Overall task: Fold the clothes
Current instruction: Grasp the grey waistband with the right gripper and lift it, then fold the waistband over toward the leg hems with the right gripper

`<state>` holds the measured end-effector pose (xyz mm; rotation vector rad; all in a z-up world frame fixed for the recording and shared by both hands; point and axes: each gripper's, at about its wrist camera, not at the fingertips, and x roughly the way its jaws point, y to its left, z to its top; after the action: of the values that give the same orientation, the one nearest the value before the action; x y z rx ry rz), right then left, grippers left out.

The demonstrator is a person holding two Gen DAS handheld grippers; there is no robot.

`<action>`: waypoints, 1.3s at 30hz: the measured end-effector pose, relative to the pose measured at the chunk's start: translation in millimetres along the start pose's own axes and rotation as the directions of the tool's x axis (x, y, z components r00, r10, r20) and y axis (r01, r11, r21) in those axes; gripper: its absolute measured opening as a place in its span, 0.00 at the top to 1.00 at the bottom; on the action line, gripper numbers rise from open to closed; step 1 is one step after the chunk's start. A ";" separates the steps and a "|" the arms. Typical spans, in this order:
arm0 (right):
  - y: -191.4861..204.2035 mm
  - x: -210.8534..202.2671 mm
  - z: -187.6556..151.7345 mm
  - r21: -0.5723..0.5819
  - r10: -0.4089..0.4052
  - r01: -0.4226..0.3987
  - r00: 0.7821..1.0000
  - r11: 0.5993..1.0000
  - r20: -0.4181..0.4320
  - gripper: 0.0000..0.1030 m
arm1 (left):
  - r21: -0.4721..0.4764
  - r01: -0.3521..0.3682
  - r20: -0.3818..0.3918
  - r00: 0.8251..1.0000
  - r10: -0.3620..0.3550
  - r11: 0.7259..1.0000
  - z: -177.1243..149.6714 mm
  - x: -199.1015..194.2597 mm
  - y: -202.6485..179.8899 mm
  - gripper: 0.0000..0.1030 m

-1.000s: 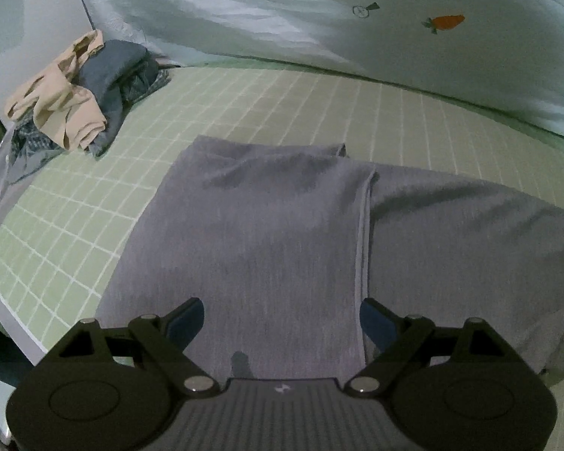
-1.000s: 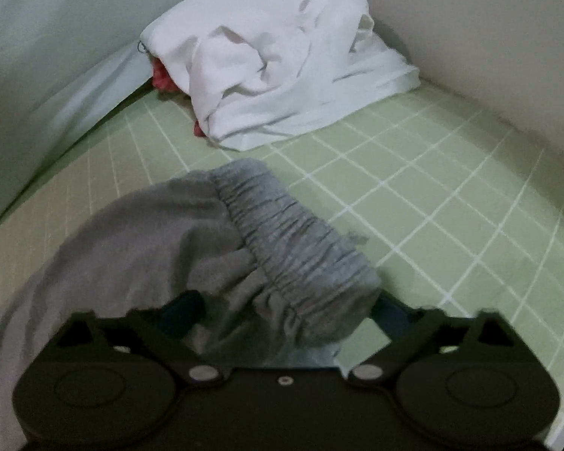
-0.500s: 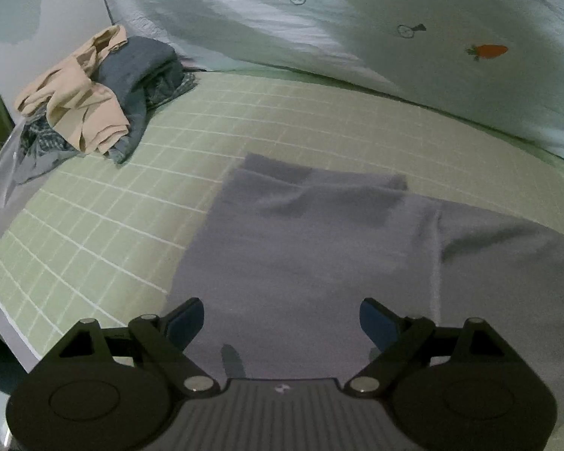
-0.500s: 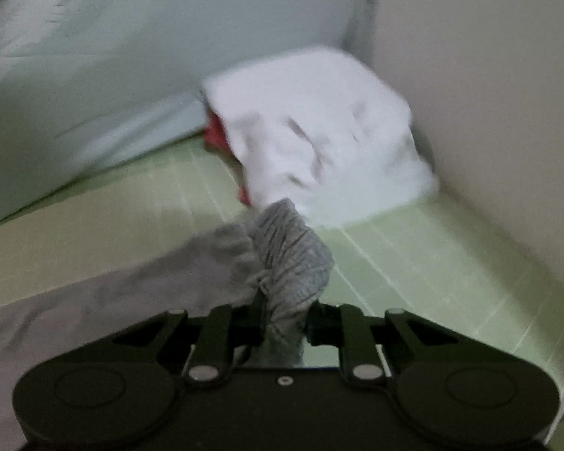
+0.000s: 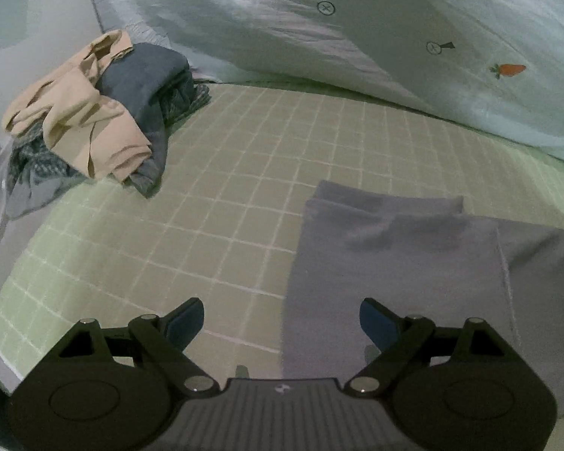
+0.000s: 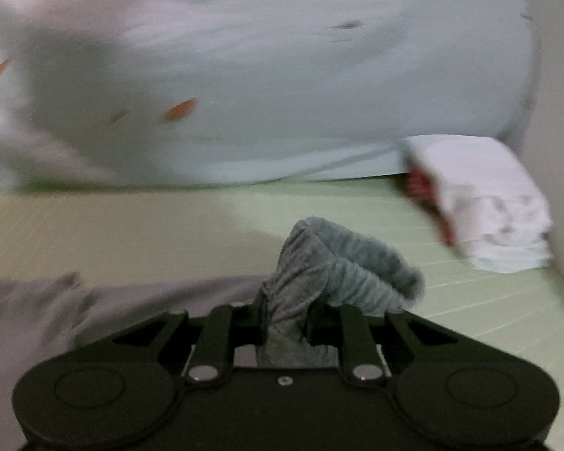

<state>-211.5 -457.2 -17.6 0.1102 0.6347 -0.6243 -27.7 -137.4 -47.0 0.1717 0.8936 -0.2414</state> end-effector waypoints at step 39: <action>21.5 64.6 -7.7 0.158 -0.035 0.074 0.971 0.985 -0.237 0.75 | -0.004 -0.008 -0.014 1.000 0.008 1.000 -2.8 11.1 14.6 0.13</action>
<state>-162.4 -470.6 -63.5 0.3267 0.8144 -0.7232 -19.0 -124.2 -56.8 0.1732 0.9069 -0.2308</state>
